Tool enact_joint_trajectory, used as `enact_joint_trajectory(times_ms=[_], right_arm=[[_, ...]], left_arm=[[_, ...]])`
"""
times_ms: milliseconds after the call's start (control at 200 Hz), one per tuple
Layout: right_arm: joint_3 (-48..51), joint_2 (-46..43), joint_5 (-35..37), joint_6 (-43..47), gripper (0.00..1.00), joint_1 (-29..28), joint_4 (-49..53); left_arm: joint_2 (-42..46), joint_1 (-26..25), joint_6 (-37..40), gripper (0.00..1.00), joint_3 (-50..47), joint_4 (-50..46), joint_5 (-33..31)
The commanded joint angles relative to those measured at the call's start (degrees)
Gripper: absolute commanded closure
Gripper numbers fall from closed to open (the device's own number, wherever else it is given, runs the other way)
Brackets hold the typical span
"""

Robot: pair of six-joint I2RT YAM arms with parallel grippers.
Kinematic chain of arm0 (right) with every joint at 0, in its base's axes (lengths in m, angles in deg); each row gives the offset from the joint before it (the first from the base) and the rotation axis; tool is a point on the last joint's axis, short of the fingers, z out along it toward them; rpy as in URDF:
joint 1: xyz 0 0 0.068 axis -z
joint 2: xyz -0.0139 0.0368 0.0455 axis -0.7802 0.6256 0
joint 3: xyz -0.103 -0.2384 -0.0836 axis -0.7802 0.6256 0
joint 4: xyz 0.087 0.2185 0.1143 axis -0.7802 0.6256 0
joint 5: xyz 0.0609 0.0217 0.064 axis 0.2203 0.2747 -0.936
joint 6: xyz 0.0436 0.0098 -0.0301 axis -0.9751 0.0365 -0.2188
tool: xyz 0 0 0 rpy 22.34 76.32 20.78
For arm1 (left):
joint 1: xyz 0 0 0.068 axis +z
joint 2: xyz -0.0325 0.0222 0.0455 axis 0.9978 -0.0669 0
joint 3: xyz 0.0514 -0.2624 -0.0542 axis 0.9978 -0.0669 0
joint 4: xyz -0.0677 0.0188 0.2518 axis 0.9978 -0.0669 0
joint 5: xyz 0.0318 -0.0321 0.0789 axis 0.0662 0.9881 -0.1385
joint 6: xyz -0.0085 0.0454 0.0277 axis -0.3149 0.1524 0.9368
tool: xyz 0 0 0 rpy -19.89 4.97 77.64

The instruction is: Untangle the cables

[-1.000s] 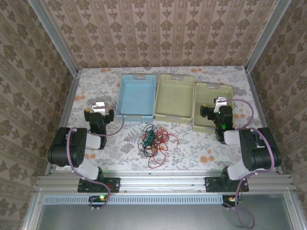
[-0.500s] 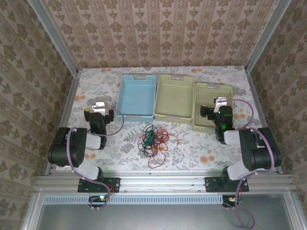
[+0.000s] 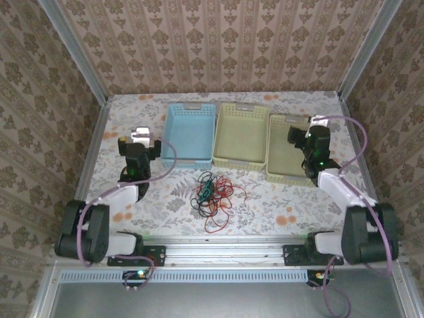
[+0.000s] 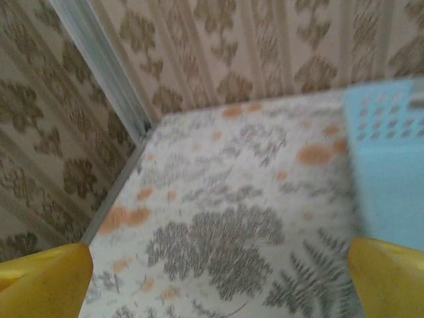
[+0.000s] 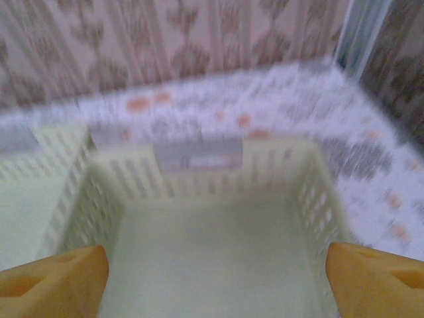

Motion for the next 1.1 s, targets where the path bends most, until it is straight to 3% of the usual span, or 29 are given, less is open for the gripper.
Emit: enact_joint_trajectory(times_ms=[0,130,245,370,470,590,810,1095], right_arm=[[-0.2,-5.3,4.4,-5.1,0.13,-7.3,15.7],[0.1,-5.7,1.5,-5.9,0.13,-19.2,19.3],[1.9,-2.7,-0.5,-9.6,0.13,-28.5,18.6],[0.9,2.6,0.6,-5.8,0.12,-37.5,19.9],[-1.4,5.4,-0.4,-3.2,0.12,-40.3,23.7],[-1.4,4.3,-3.5,-1.1,0.12,-40.7,25.4],[-1.1,1.5,-5.5,-2.8,0.11,-40.8,26.9],[-3.9,9.9,-9.4,-4.1,0.11,-40.7,28.8]], left_arm=[[5.9,-3.3,-7.9,0.00,1.8,-16.3,-8.3],[11.2,-10.7,-21.1,0.00,-2.3,-21.9,-5.3],[9.7,-22.7,-29.8,0.00,-4.8,-22.3,-3.8],[3.8,-36.3,-28.4,0.00,-1.6,-22.4,-6.1],[-0.5,-42.7,-23.3,0.00,5.3,-28.8,-6.2],[-3.1,-44.4,-22.4,0.00,9.7,-33.9,-4.3],[-0.6,-41.6,-26.7,0.00,6.1,-29.6,4.5],[1.2,-39.8,-30.2,0.00,1.6,-28.7,9.7]])
